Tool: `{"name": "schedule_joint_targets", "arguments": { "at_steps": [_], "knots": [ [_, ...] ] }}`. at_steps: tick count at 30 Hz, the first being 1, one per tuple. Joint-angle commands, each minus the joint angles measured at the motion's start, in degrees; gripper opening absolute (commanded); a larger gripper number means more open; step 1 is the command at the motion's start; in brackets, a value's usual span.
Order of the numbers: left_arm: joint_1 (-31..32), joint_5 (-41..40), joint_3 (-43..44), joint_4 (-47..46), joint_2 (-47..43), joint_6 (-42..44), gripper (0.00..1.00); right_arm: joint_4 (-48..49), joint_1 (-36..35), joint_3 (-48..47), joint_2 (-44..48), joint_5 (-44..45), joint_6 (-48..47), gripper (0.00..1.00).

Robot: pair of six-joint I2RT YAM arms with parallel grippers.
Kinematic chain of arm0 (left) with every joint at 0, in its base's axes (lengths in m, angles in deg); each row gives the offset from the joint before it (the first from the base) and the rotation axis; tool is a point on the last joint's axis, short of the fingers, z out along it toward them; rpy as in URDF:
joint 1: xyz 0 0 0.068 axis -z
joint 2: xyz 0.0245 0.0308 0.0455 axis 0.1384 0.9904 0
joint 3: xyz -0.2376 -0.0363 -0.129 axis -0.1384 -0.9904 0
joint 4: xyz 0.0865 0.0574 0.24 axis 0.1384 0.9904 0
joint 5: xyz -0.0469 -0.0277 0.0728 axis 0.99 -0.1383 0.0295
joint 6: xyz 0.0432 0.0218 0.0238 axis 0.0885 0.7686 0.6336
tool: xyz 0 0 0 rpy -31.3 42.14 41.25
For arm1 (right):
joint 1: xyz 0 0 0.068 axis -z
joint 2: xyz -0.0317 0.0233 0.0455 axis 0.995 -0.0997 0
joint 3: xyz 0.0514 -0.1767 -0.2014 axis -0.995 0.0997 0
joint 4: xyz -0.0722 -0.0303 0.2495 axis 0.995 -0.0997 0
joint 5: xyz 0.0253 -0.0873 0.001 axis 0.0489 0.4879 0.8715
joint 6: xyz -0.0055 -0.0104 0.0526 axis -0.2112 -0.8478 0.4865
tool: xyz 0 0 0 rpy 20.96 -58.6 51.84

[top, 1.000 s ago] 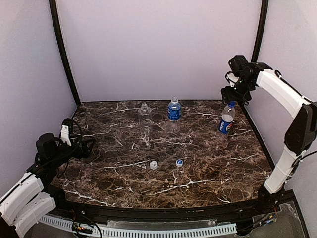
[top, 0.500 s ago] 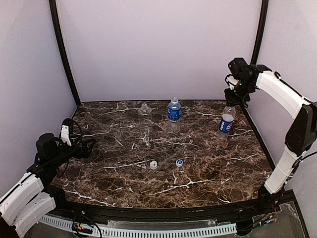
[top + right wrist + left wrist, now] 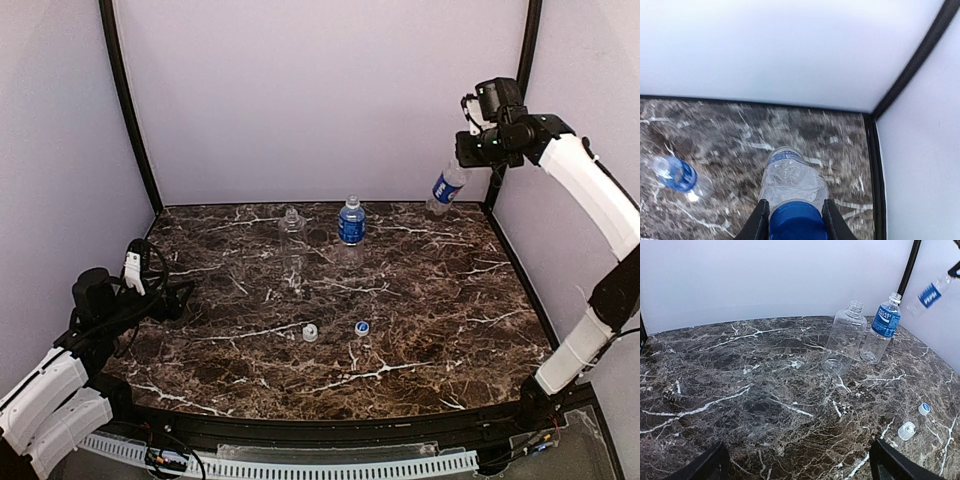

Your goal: Unscrew the bottle caps

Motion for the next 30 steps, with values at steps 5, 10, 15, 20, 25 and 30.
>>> {"name": "schedule_joint_targets", "arguments": {
  "at_steps": [5,10,15,20,25,30],
  "knots": [
    [-0.3,4.4,9.3,0.5,2.2,12.8,0.99,31.2,-20.5,-11.5,-7.0,-13.0,-14.4,0.0],
    [-0.1,6.3,16.7,3.8,4.1,21.9,0.99,28.7,-27.6,-24.7,-17.3,-32.4,-11.8,0.0],
    [0.3,12.0,23.7,12.0,5.7,31.0,0.99,24.7,-33.0,-30.9,-23.3,-36.6,-10.5,0.0],
    [0.5,18.3,27.7,21.6,6.5,38.0,0.99,20.0,-36.8,-31.1,-26.2,-39.0,-10.3,0.0],
    [2.7,20.9,28.9,27.1,7.7,40.8,0.99,18.7,-39.5,-32.0,-29.1,-44.9,-8.8,0.0],
    [4.1,21.3,29.2,29.4,8.5,40.1,0.98,21.6,-41.5,-32.1,-30.3,-45.5,-8.4,0.0]
  ]
}}
